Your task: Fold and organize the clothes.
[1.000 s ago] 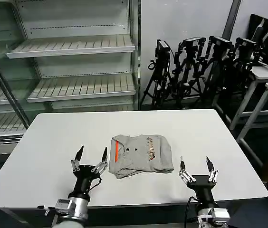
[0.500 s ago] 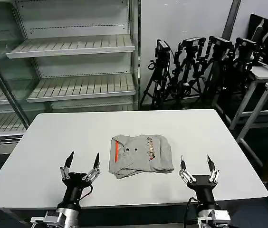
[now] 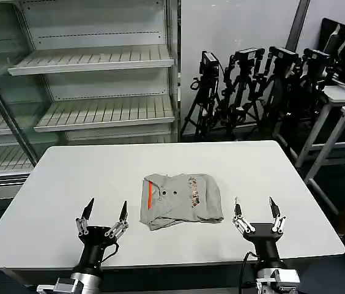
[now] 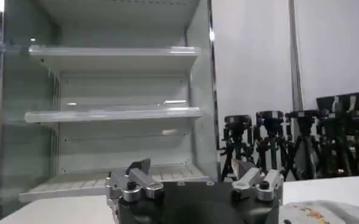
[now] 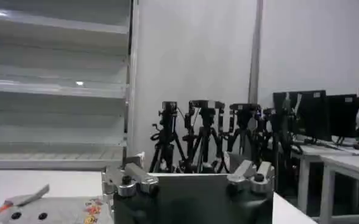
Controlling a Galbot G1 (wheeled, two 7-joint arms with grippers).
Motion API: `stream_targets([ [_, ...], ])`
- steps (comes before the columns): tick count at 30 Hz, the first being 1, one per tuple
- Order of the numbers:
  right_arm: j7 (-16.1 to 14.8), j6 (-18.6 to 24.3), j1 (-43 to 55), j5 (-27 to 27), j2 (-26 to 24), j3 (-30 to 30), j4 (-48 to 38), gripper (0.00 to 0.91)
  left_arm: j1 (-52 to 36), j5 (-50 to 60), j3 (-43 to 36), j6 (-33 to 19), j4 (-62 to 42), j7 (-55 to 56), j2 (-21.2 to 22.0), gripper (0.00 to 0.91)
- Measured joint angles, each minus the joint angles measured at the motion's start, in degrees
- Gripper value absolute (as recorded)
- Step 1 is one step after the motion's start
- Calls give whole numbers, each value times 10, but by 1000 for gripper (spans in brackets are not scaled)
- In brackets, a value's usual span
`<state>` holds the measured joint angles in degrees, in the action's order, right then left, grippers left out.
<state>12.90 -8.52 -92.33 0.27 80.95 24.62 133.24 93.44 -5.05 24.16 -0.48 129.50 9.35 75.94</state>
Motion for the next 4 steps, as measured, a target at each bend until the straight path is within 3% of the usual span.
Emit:
stream_targets([
  [4, -3, 0, 5, 9, 1, -1, -1, 907, 1, -4, 2, 0, 3, -2, 0, 907],
])
